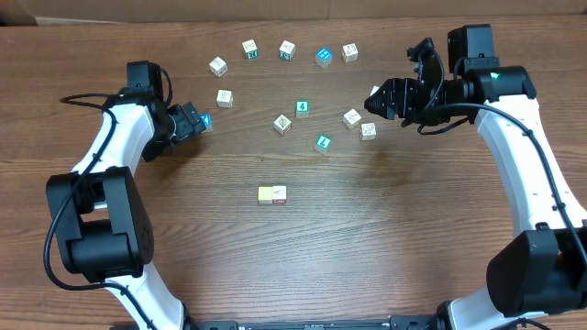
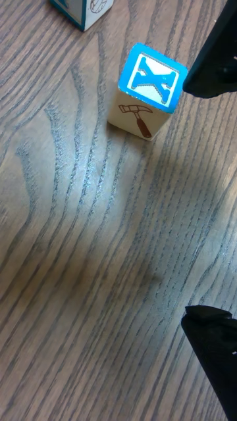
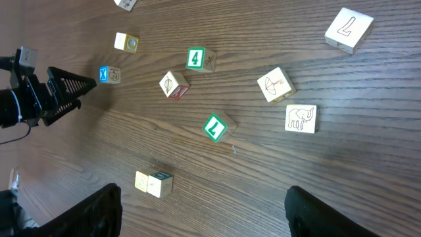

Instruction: Form a horizontal line

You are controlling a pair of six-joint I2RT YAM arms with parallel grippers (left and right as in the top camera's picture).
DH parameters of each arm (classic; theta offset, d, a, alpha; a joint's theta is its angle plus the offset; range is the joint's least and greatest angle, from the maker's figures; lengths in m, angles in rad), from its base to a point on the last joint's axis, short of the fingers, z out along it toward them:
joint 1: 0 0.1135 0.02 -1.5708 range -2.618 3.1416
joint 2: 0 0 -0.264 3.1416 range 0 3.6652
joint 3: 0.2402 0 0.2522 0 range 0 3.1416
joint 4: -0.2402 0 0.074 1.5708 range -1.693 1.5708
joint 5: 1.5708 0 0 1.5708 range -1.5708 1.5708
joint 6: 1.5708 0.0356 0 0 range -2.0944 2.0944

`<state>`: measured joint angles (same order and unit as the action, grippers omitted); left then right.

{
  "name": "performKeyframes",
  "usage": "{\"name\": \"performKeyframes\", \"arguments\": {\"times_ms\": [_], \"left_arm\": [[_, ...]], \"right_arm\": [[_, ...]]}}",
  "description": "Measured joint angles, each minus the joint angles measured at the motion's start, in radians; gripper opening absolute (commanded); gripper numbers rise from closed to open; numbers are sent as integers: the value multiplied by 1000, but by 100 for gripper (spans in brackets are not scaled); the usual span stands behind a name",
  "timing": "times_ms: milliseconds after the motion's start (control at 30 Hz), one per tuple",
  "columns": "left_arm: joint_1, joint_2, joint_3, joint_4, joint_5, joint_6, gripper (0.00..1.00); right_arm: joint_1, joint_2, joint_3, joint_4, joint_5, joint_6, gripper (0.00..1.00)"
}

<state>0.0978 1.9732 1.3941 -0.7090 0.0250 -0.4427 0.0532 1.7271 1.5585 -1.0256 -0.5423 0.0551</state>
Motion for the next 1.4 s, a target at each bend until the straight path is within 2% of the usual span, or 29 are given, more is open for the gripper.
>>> {"name": "performKeyframes", "arguments": {"times_ms": [800, 1100, 1400], "left_arm": [[0, 0, 0, 0, 0, 0, 100], [0, 0, 0, 0, 0, 0, 100], [0, 0, 0, 0, 0, 0, 99]], "right_arm": [[65, 3, 0, 21, 38, -30, 76], [65, 97, 0, 40, 48, -30, 76], [65, 106, 0, 46, 51, -29, 77]]}}
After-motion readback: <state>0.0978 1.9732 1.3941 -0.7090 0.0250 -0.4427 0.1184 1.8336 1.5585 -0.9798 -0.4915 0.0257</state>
